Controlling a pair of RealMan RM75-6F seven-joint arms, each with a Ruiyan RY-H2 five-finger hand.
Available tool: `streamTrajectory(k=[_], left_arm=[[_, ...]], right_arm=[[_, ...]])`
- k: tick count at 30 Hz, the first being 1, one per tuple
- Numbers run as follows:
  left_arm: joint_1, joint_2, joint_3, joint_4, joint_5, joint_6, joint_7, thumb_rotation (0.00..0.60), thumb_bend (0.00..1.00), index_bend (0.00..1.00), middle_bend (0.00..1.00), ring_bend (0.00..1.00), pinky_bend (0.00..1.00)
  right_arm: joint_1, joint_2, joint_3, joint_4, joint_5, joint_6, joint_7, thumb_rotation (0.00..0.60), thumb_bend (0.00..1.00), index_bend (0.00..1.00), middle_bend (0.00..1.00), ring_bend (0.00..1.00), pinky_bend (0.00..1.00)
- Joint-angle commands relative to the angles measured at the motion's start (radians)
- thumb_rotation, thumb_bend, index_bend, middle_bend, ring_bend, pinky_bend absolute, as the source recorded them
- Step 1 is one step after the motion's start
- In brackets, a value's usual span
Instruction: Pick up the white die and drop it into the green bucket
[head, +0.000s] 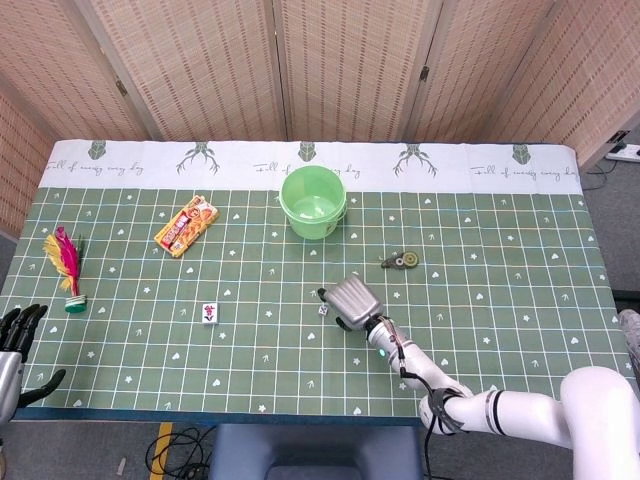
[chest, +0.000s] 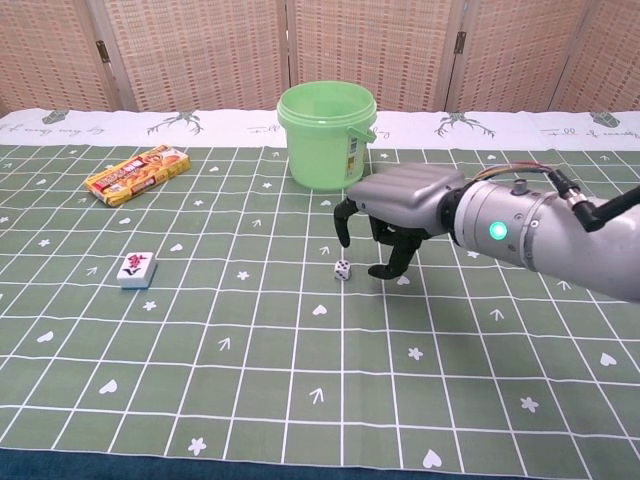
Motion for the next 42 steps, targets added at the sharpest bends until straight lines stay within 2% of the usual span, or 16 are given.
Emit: streamTrajectory(k=[1, 4, 24, 42], left_arm=[[0.002, 0.000, 0.000, 0.004, -0.003, 0.000, -0.004, 0.600, 0.22, 0.09, 0.11, 0.09, 0.16], [0.004, 0.000, -0.002, 0.007, -0.005, 0.000, -0.008, 0.600, 0.22, 0.09, 0.11, 0.09, 0.16], [0.017, 0.006, -0.002, 0.019, -0.010, 0.006, -0.041, 0.600, 0.22, 0.09, 0.11, 0.09, 0.16], [0.020, 0.000, -0.005, 0.032, -0.012, 0.002, -0.054, 0.600, 0.22, 0.09, 0.11, 0.09, 0.16]], right_arm=[[0.018, -0.026, -0.005, 0.031, 0.012, 0.000, 0.004, 0.600, 0.26, 0.42, 0.97, 1.00, 1.00], [0.033, -0.043, -0.010, 0.056, 0.023, -0.001, 0.006, 0.600, 0.26, 0.46, 0.97, 1.00, 1.00], [0.104, -0.108, -0.031, 0.138, 0.070, 0.000, 0.009, 0.600, 0.27, 0.46, 0.97, 1.00, 1.00], [0.115, -0.099, -0.052, 0.147, 0.086, 0.032, 0.015, 0.600, 0.32, 0.62, 0.97, 1.00, 1.00]])
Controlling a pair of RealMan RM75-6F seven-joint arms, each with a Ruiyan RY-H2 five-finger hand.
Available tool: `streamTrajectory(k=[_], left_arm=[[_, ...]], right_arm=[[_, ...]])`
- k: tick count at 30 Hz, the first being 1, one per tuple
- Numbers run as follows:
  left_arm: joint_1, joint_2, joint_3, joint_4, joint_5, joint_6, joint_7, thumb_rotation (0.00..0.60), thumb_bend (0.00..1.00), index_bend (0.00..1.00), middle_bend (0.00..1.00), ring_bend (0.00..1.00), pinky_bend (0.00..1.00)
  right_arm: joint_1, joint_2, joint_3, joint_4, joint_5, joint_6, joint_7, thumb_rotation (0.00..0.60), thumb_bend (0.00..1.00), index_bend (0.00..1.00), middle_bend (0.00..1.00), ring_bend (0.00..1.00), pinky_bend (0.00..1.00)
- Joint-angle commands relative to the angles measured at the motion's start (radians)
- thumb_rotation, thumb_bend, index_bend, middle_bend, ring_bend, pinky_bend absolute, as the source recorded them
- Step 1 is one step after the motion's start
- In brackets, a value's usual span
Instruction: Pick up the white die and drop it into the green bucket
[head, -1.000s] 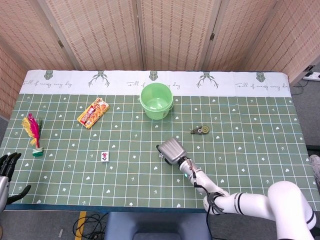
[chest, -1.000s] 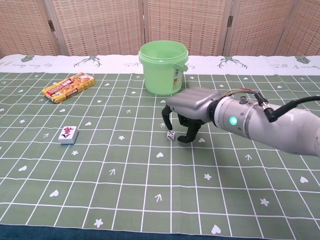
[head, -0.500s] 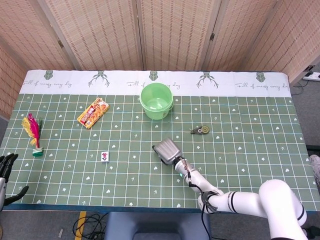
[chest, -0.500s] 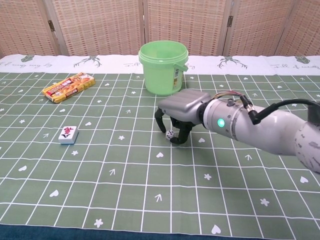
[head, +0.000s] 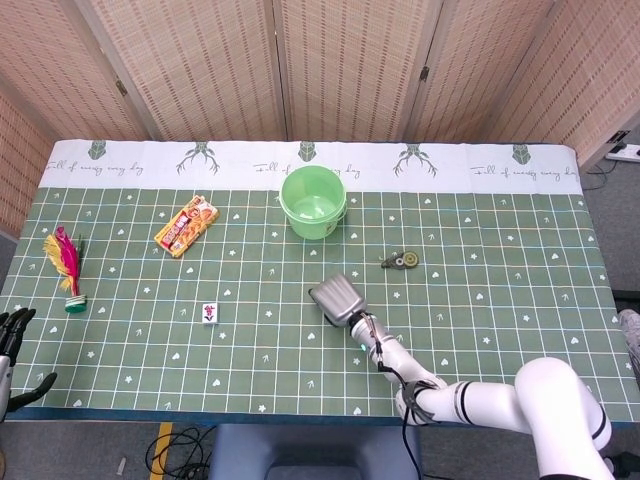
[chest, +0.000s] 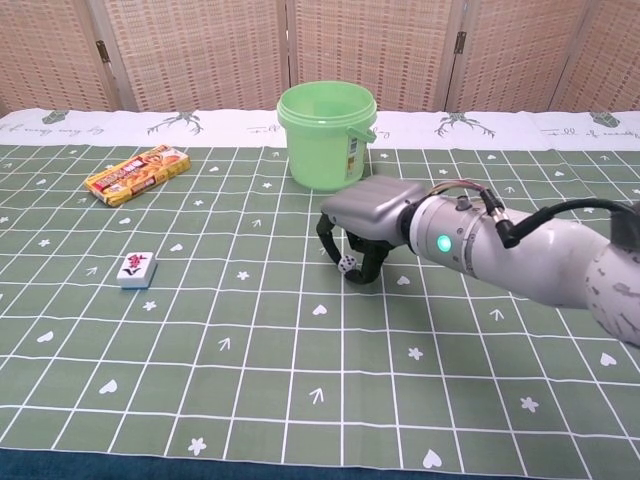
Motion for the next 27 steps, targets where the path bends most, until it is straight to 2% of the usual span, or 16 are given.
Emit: streamTrajectory(k=[1, 13, 15, 16, 18, 19, 21, 22, 23, 25, 27], left_arm=[[0.000, 0.000, -0.001, 0.000, -0.001, 0.000, 0.000, 0.600, 0.22, 0.09, 0.11, 0.09, 0.16], [-0.001, 0.001, 0.000, -0.009, 0.011, 0.002, 0.004, 0.600, 0.22, 0.09, 0.11, 0.09, 0.16], [-0.004, 0.002, 0.000, -0.014, 0.016, 0.002, 0.008, 0.600, 0.22, 0.09, 0.11, 0.09, 0.16], [-0.005, 0.004, -0.001, -0.018, 0.021, 0.004, 0.011, 0.600, 0.22, 0.09, 0.11, 0.09, 0.16], [-0.007, 0.007, -0.002, -0.026, 0.024, 0.005, 0.016, 0.600, 0.22, 0.09, 0.11, 0.09, 0.16], [-0.008, 0.008, -0.003, -0.029, 0.025, 0.005, 0.018, 0.600, 0.22, 0.09, 0.11, 0.09, 0.16], [-0.010, 0.007, -0.004, -0.035, 0.027, 0.005, 0.023, 0.600, 0.22, 0.09, 0.11, 0.09, 0.16], [-0.011, 0.006, -0.004, -0.038, 0.029, 0.004, 0.028, 0.600, 0.22, 0.09, 0.11, 0.09, 0.16], [-0.013, 0.006, -0.003, -0.041, 0.030, 0.002, 0.031, 0.600, 0.22, 0.09, 0.11, 0.09, 0.16], [-0.016, 0.004, -0.002, -0.048, 0.035, -0.002, 0.040, 0.600, 0.22, 0.09, 0.11, 0.09, 0.16], [-0.019, 0.004, -0.001, -0.054, 0.038, -0.005, 0.047, 0.600, 0.22, 0.09, 0.11, 0.09, 0.16]], right_arm=[[-0.006, 0.012, -0.001, -0.013, -0.008, 0.010, 0.010, 0.600, 0.32, 0.63, 0.97, 1.00, 1.00], [-0.078, 0.178, -0.006, -0.193, -0.087, 0.099, 0.100, 0.600, 0.31, 0.66, 0.97, 1.00, 1.00], [-0.096, 0.203, 0.003, -0.226, -0.139, 0.136, 0.143, 0.600, 0.31, 0.66, 0.97, 1.00, 1.00], [-0.117, 0.225, 0.024, -0.261, -0.207, 0.196, 0.198, 0.600, 0.31, 0.66, 0.97, 1.00, 1.00], [-0.164, 0.259, 0.033, -0.305, -0.347, 0.305, 0.318, 0.600, 0.31, 0.64, 0.96, 1.00, 1.00], [-0.180, 0.266, 0.035, -0.310, -0.394, 0.342, 0.367, 0.600, 0.31, 0.57, 0.96, 1.00, 1.00], [-0.208, 0.275, 0.038, -0.312, -0.468, 0.408, 0.456, 0.600, 0.30, 0.37, 0.96, 1.00, 1.00], [-0.223, 0.275, 0.040, -0.306, -0.504, 0.446, 0.502, 0.600, 0.30, 0.21, 0.95, 1.00, 1.00], [-0.232, 0.276, 0.039, -0.300, -0.524, 0.465, 0.525, 0.600, 0.30, 0.10, 0.95, 1.00, 1.00], [-0.246, 0.290, 0.032, -0.297, -0.538, 0.473, 0.537, 0.600, 0.30, 0.01, 0.94, 1.00, 1.00], [-0.254, 0.308, 0.026, -0.306, -0.536, 0.462, 0.530, 0.600, 0.29, 0.00, 0.94, 1.00, 1.00]])
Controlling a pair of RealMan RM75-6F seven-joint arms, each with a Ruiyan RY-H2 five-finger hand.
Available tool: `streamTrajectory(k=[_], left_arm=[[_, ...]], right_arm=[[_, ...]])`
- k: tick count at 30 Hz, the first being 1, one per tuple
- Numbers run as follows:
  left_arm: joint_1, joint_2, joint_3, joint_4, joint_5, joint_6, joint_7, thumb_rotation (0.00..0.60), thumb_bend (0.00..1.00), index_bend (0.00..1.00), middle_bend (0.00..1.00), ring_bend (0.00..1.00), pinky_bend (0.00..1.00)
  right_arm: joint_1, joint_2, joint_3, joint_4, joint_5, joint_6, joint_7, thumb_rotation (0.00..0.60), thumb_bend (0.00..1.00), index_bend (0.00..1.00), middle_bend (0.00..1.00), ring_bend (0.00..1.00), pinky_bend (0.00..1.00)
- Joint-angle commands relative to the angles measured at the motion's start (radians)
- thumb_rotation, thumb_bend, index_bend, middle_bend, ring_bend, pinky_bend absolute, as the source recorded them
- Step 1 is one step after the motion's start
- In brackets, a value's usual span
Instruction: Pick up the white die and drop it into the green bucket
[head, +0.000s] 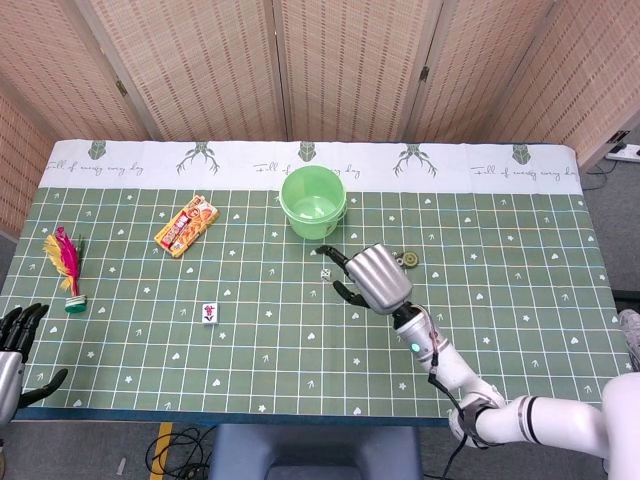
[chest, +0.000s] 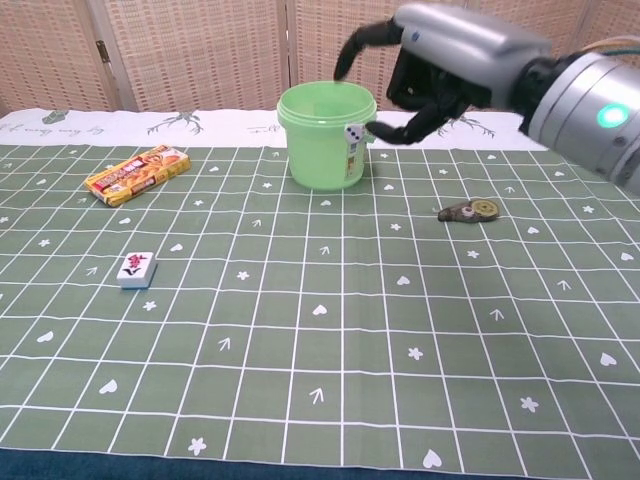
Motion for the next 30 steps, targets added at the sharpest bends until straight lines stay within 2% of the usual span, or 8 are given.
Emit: streamTrajectory(k=[1, 10, 15, 18, 21, 23, 26, 30], left_arm=[[-0.004, -0.001, 0.002, -0.008, 0.004, -0.005, 0.009, 0.600, 0.22, 0.09, 0.11, 0.09, 0.16], [-0.005, 0.005, 0.002, -0.014, -0.006, -0.013, 0.016, 0.600, 0.22, 0.09, 0.11, 0.09, 0.16], [-0.008, 0.007, 0.001, -0.012, -0.012, -0.020, 0.017, 0.600, 0.22, 0.09, 0.11, 0.09, 0.16], [-0.012, 0.004, -0.002, -0.011, -0.015, -0.024, 0.018, 0.600, 0.22, 0.09, 0.11, 0.09, 0.16], [-0.017, 0.000, -0.003, -0.012, -0.015, -0.031, 0.022, 0.600, 0.22, 0.09, 0.11, 0.09, 0.16], [-0.021, -0.003, -0.005, -0.013, -0.016, -0.036, 0.024, 0.600, 0.22, 0.09, 0.11, 0.09, 0.16], [-0.027, -0.009, -0.008, -0.013, -0.012, -0.037, 0.020, 0.600, 0.22, 0.09, 0.11, 0.09, 0.16], [-0.031, -0.019, -0.010, -0.016, -0.003, -0.029, 0.025, 0.600, 0.22, 0.09, 0.11, 0.09, 0.16]], right_arm=[[-0.049, 0.055, -0.003, -0.030, -0.033, 0.018, 0.025, 0.600, 0.29, 0.00, 0.94, 1.00, 1.00], [-0.100, 0.165, -0.025, -0.092, 0.028, -0.033, -0.041, 0.600, 0.28, 0.00, 0.93, 1.00, 1.00], [-0.148, 0.267, -0.054, -0.154, 0.063, -0.040, -0.101, 0.600, 0.28, 0.00, 0.85, 0.98, 1.00], [-0.196, 0.331, -0.085, -0.190, 0.062, -0.015, -0.139, 0.600, 0.28, 0.02, 0.74, 0.84, 0.93], [-0.239, 0.376, -0.113, -0.214, 0.055, 0.009, -0.144, 0.600, 0.27, 0.02, 0.55, 0.63, 0.78], [-0.276, 0.404, -0.132, -0.219, 0.045, 0.034, -0.135, 0.600, 0.28, 0.02, 0.40, 0.46, 0.63], [-0.334, 0.428, -0.157, -0.207, 0.015, 0.086, -0.089, 0.600, 0.27, 0.02, 0.28, 0.30, 0.49], [-0.426, 0.441, -0.193, -0.177, -0.053, 0.187, -0.018, 0.600, 0.27, 0.02, 0.15, 0.15, 0.36]])
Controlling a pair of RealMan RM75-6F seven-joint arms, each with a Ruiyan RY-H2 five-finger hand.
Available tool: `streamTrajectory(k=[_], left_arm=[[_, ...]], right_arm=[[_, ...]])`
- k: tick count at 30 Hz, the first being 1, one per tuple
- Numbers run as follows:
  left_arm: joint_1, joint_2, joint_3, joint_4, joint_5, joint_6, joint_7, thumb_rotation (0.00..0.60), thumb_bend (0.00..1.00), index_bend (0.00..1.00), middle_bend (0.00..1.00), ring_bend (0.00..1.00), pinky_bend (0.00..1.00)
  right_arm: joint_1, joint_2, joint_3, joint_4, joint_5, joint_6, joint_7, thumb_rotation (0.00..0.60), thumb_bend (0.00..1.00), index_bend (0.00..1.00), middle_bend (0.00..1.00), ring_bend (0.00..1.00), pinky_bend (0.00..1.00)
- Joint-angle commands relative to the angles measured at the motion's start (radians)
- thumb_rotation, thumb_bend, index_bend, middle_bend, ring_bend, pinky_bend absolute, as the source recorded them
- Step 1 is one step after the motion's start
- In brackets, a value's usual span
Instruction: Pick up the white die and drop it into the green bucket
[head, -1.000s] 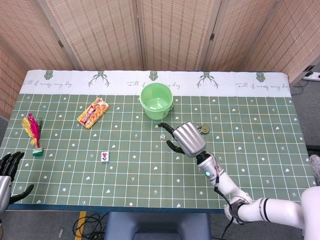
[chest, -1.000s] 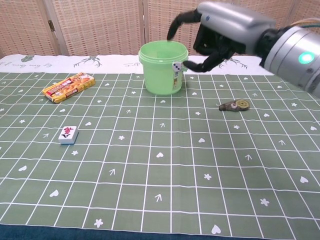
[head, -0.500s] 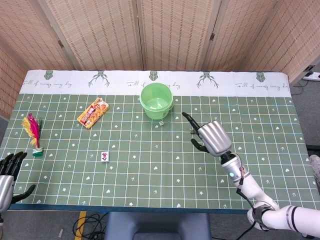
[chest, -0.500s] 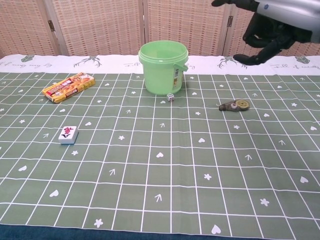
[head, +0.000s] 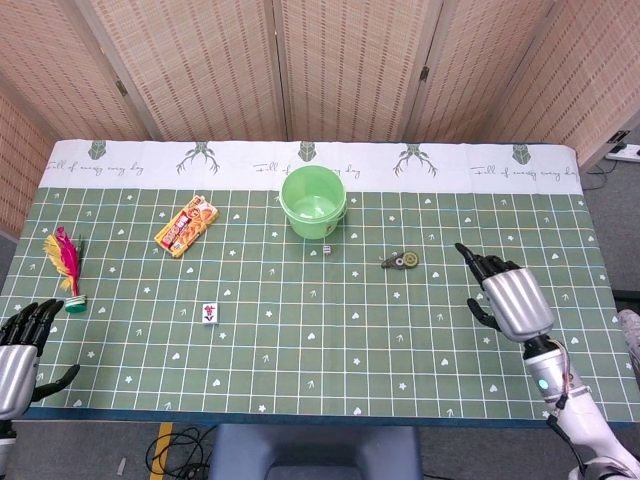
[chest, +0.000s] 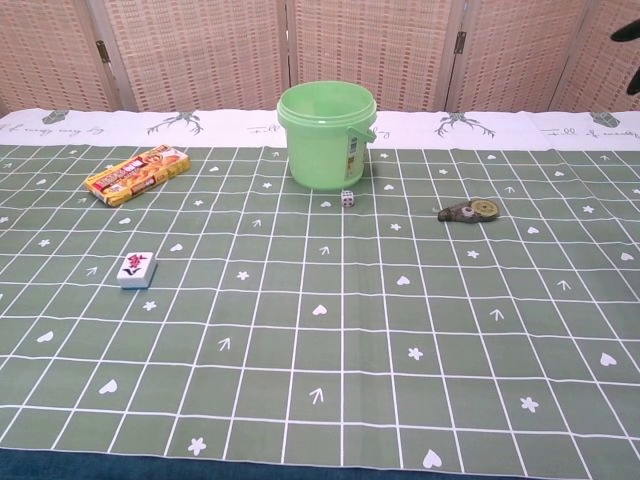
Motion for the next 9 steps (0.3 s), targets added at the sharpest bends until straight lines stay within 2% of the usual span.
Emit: streamTrajectory(k=[1, 3, 9], left_arm=[[-0.002, -0.003, -0.002, -0.007, 0.003, 0.004, 0.014, 0.600, 0.22, 0.09, 0.11, 0.09, 0.16], [-0.003, -0.003, -0.002, -0.015, 0.003, 0.004, 0.026, 0.600, 0.22, 0.09, 0.11, 0.09, 0.16], [-0.010, -0.001, -0.002, -0.042, 0.007, -0.001, 0.050, 0.600, 0.22, 0.09, 0.11, 0.09, 0.16]], right_arm=[[-0.091, 0.016, -0.040, 0.030, -0.069, 0.103, 0.063, 0.600, 0.27, 0.02, 0.13, 0.12, 0.32], [-0.132, 0.018, -0.055, 0.037, -0.090, 0.148, 0.080, 0.600, 0.27, 0.02, 0.12, 0.10, 0.29], [-0.240, 0.034, -0.090, 0.054, -0.119, 0.235, 0.141, 0.600, 0.27, 0.02, 0.12, 0.10, 0.29]])
